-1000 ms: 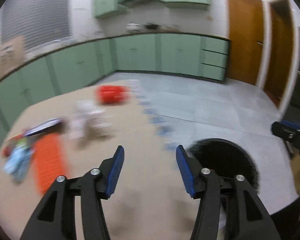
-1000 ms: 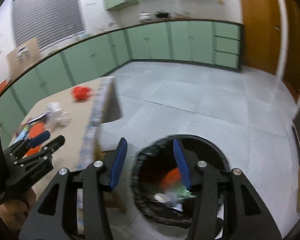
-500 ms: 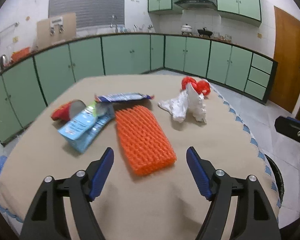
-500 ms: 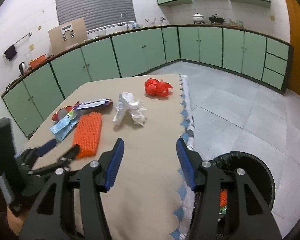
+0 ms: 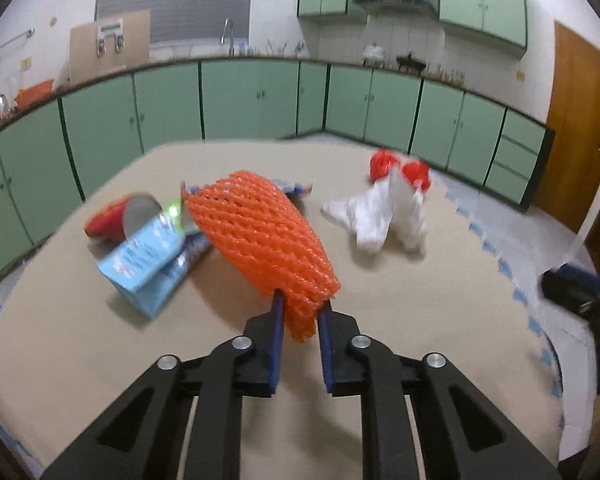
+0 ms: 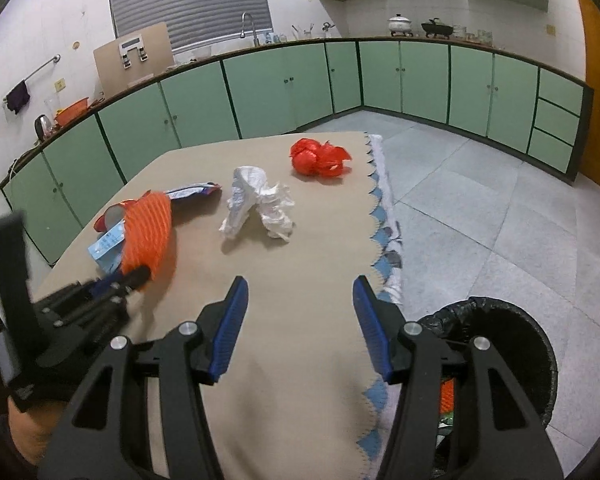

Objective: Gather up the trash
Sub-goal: 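Grasp the small orange foam net with left tool while right tool grasps white plastic bag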

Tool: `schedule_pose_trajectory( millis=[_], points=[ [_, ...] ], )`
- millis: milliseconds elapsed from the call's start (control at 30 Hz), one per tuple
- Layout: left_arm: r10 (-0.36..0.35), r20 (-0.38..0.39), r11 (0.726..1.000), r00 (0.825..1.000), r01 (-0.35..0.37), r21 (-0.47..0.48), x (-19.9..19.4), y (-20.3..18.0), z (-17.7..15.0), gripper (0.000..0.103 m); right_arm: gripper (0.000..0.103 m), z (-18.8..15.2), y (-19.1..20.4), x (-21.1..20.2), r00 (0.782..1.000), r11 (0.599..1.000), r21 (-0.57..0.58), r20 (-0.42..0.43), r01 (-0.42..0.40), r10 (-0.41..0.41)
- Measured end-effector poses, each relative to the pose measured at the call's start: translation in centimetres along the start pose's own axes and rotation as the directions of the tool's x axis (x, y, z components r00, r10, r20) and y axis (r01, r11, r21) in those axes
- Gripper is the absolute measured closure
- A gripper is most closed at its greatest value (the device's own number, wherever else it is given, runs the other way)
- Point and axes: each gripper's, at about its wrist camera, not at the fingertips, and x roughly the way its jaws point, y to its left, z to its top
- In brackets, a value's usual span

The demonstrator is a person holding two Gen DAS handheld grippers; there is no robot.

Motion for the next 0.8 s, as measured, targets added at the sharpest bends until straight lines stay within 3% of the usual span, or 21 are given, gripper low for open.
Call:
schedule_pose_trajectory(
  millis=[133, 400, 800],
  points=[
    [-0.029, 0.043, 0.999, 0.999, 0.028, 0.015, -1.2, 0.1, 0.9, 0.088, 0.050, 0.8, 1.0, 0.6, 1.000, 1.000, -0.011, 0.007, -0.012, 0.012],
    [-0.014, 0.063, 1.000, 0.998, 0.014, 0.008, -0.9, 2.1, 2.4, 0.088, 0.050, 3.7, 3.0, 3.3, 1.000, 0.999, -0.033, 0.019, -0.011, 0.012],
    [-0.017, 0.079, 1.000, 0.997, 0.015, 0.023, 1.4, 4.4, 4.7, 0.088, 0.050, 6.3, 4.7, 10.7, 0.999, 1.000, -0.025, -0.033, 0.012, -0.013]
  ],
)
